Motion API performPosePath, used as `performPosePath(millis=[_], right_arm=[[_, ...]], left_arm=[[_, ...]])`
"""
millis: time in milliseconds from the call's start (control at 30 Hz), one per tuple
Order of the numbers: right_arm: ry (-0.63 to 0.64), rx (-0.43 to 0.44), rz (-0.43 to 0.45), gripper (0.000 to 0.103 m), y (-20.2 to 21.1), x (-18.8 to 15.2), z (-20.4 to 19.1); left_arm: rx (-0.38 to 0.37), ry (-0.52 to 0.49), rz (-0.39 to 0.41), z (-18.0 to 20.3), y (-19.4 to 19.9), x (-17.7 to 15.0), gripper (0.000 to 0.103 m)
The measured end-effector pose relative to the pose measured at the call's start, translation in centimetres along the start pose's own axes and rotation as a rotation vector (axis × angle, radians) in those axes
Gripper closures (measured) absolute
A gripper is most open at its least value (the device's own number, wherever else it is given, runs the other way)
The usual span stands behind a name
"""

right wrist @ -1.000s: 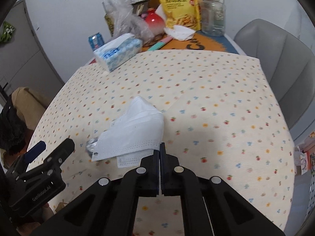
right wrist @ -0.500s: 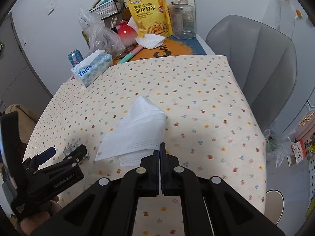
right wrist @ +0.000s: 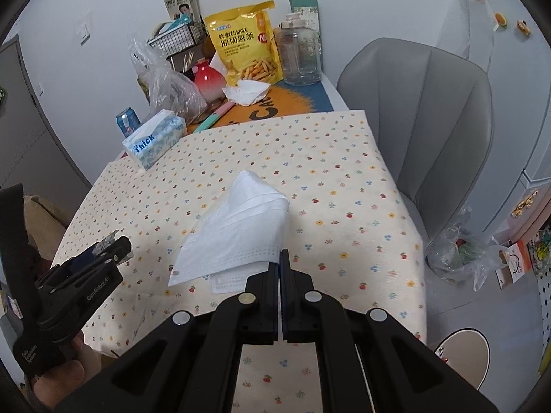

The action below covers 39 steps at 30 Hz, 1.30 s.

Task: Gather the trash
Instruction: 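Grasp the silver blister pack with the left tool while the right tool lifts the tissue, then carry the tissue and blister pack in both tools over the beige bin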

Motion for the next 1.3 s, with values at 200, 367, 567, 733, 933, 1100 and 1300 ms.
performPosePath(millis=[200, 367, 567, 733, 933, 1100, 1300], right_arm=[[-0.012, -0.021, 0.068, 0.101, 4.1, -0.5, 1.8], [-0.03, -0.045, 0.105, 0.101, 6.6, -1.2, 3.6], [-0.063, -0.076, 0.144, 0.101, 9.6, -2.4, 6.4], [-0.107, -0.104, 0.164, 0.101, 11.6, -3.6, 9.7], [-0.16, -0.134, 0.181, 0.101, 13.4, -5.2, 13.8], [-0.2, -0.165, 0.176, 0.101, 14.2, -6.6, 17.0], [-0.27, -0.18, 0.171, 0.101, 15.1, -8.5, 21.2]], left_arm=[[-0.03, -0.029, 0.058, 2.6, 2.8, -0.3, 0.058], [-0.063, -0.055, 0.103, 5.1, 5.2, -1.0, 0.058], [-0.103, -0.094, 0.133, 8.5, 7.2, -2.1, 0.058], [-0.139, -0.128, 0.146, 11.9, 8.4, -2.9, 0.058], [-0.177, -0.178, 0.146, 16.1, 9.7, -4.2, 0.058], [-0.209, -0.218, 0.142, 19.5, 10.3, -5.4, 0.058], [-0.235, -0.256, 0.133, 22.4, 10.6, -6.5, 0.058]])
Point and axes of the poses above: each gripper's, at about its wrist camera, not at the fingertips, and y roughly against the way its jaws point, z to its right, x to its top, the point moved 3 cm from there along -y, roughly the way its jaws point, and after that the axes turned 4 degrees about -z, right-handed, at the moved point
